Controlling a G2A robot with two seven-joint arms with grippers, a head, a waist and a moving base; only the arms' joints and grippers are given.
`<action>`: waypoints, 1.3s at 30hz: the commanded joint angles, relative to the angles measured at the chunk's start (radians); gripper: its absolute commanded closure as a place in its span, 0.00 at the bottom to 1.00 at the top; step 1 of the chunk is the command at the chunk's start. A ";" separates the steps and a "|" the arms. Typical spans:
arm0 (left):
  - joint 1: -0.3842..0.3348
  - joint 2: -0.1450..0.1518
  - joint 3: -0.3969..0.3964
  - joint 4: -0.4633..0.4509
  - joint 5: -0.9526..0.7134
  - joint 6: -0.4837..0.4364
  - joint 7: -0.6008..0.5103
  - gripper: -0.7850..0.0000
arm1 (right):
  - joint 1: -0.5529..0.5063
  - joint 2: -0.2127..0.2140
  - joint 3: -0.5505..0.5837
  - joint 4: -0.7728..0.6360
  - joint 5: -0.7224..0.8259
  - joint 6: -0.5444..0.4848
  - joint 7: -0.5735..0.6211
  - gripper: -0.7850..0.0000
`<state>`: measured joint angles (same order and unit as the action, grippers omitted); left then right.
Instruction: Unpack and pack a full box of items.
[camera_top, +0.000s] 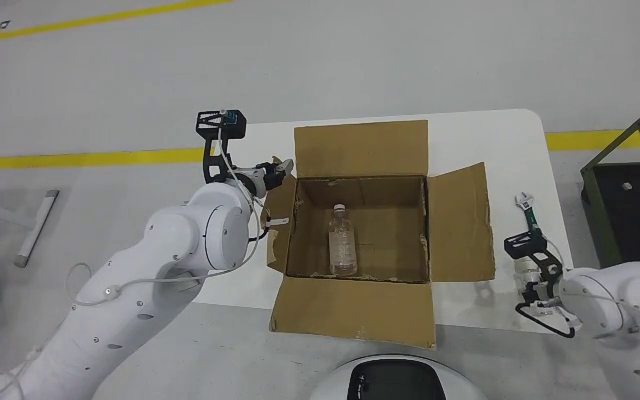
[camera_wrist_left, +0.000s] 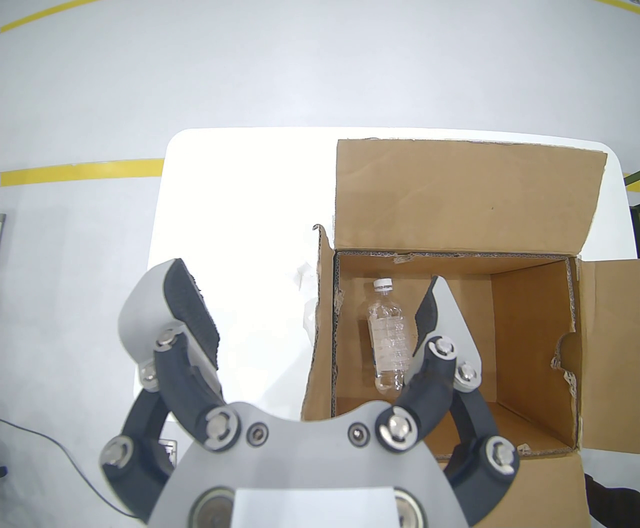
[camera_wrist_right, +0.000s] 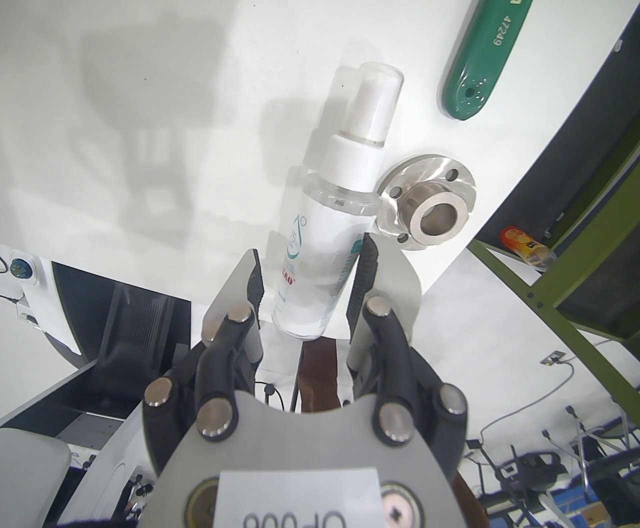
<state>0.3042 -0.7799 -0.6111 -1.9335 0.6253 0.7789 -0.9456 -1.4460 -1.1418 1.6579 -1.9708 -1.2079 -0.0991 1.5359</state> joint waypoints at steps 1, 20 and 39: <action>0.000 0.000 0.000 0.000 0.000 0.000 0.000 0.00 | 0.004 0.001 -0.002 0.008 0.002 0.007 -0.001 0.51; 0.000 0.000 0.000 0.000 0.000 0.000 0.000 0.00 | 0.030 0.008 -0.049 0.086 0.005 0.009 -0.059 0.51; 0.000 0.000 0.000 0.000 0.000 0.000 0.000 0.00 | 0.047 0.017 -0.009 0.081 0.100 0.031 -0.077 1.00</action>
<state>0.3042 -0.7799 -0.6111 -1.9335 0.6253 0.7789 -0.9456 -1.3996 -1.1254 1.6302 -1.8782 -1.1412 -0.0723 1.4611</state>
